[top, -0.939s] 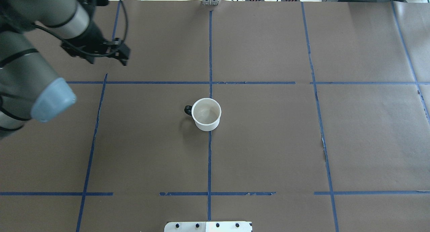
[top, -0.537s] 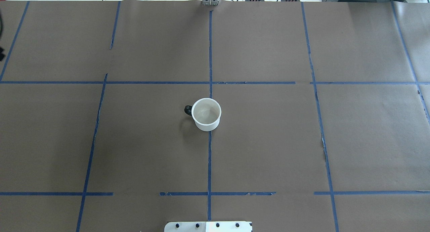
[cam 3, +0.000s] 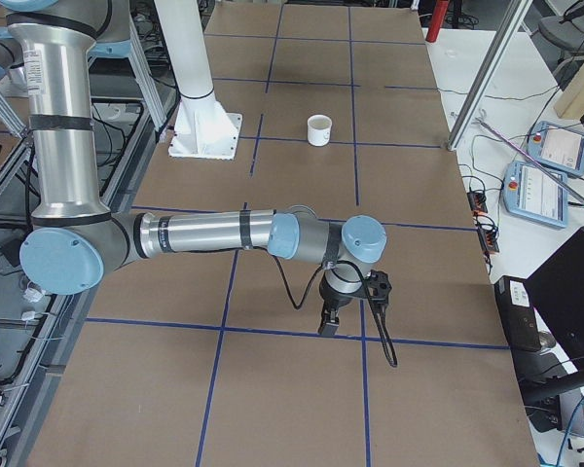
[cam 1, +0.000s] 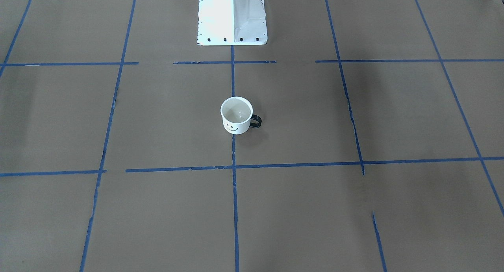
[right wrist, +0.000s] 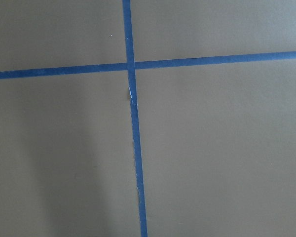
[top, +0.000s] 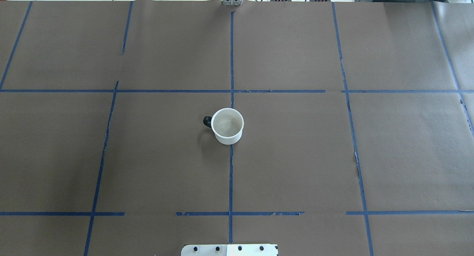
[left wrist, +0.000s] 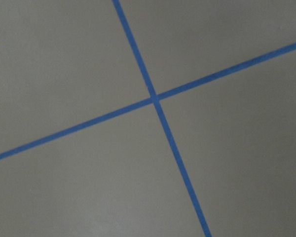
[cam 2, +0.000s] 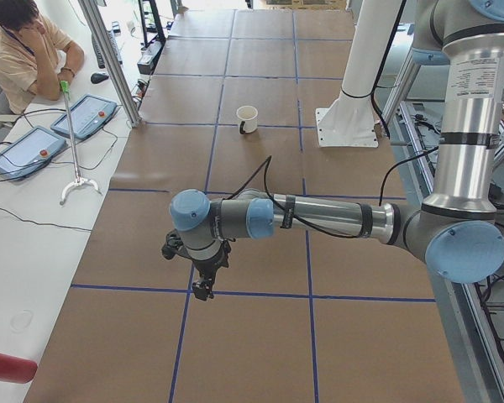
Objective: Flip mug
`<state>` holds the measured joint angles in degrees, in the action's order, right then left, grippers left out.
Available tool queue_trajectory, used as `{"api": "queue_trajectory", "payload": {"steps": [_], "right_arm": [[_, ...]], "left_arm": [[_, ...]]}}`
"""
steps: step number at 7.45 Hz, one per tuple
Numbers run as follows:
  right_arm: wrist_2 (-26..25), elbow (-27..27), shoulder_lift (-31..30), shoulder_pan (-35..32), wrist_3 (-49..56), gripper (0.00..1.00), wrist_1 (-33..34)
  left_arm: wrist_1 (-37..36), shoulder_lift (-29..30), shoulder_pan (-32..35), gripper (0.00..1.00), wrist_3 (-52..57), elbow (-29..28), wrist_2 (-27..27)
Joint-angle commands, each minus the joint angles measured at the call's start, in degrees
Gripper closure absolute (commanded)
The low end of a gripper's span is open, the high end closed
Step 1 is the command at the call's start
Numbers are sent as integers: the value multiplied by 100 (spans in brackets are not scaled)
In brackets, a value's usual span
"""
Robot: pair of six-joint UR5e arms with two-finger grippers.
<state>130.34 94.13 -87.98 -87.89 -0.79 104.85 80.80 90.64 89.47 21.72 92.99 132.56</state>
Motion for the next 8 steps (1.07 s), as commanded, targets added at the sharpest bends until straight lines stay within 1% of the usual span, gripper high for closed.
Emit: {"api": "queue_trajectory", "payload": {"steps": [1, 4, 5, 7, 8], "right_arm": [[0, 0, 0, 0, 0, 0, 0], [0, 0, 0, 0, 0, 0, 0], [0, 0, 0, 0, 0, 0, 0], [0, 0, 0, 0, 0, 0, 0], [0, 0, 0, 0, 0, 0, 0]], "left_arm": [[6, -143, 88, 0, 34, -44, 481], [67, -38, 88, 0, -62, -70, 464], [93, -46, 88, 0, -759, -36, 463], [671, -143, 88, 0, -889, -97, 446], [752, -152, 88, 0, -880, -114, 428]]}}
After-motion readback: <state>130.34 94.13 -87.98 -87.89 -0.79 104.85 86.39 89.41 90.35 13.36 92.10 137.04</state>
